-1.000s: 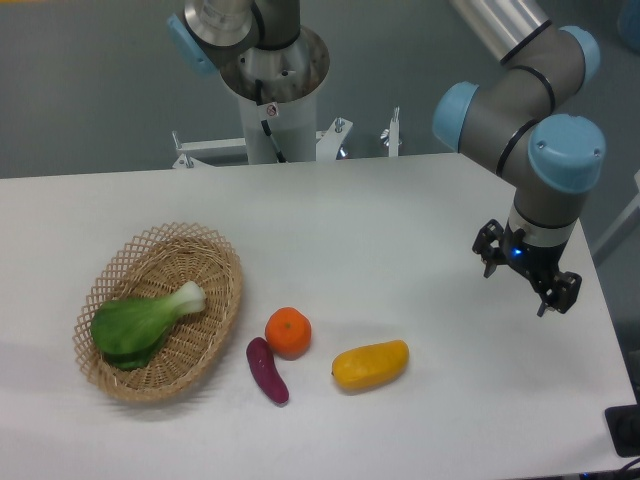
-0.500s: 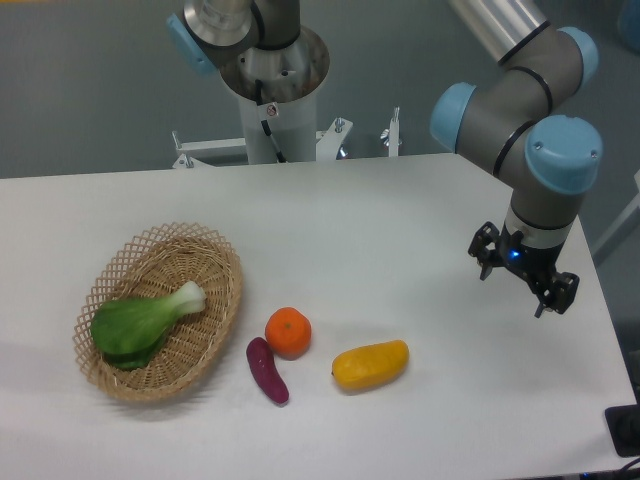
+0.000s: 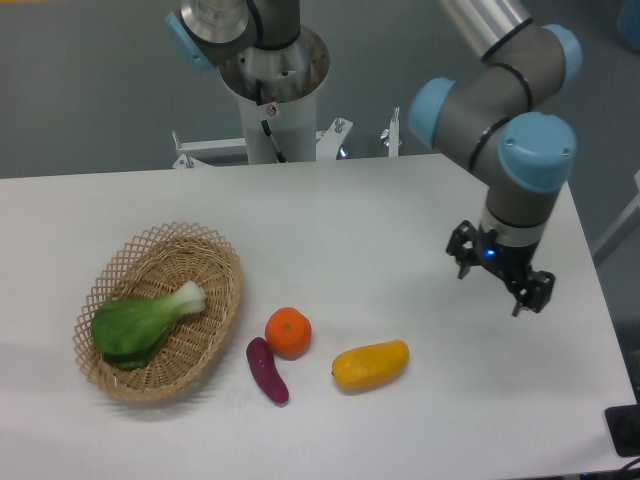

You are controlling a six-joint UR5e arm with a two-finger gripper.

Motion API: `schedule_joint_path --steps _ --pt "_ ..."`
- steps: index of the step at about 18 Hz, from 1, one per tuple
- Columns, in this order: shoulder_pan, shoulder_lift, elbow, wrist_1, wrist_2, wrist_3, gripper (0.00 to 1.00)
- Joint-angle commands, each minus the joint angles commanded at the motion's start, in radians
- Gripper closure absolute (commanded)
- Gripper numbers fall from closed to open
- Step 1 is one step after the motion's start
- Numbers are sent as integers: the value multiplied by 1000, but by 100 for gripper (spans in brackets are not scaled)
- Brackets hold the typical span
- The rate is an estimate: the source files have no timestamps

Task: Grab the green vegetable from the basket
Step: 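Move the gripper over the basket and lower it onto the bok choy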

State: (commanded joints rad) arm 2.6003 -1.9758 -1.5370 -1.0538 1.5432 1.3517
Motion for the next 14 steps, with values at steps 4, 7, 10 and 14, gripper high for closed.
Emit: schedule_joint_path --steps 4,7,10,14 --pt "-81 21 -31 2 -5 -115 0" --pt "-150 41 -63 2 -3 -163 0" --pt "-225 61 -101 2 -3 -224 0" --pt "-330 71 -120 3 -5 -298 0"
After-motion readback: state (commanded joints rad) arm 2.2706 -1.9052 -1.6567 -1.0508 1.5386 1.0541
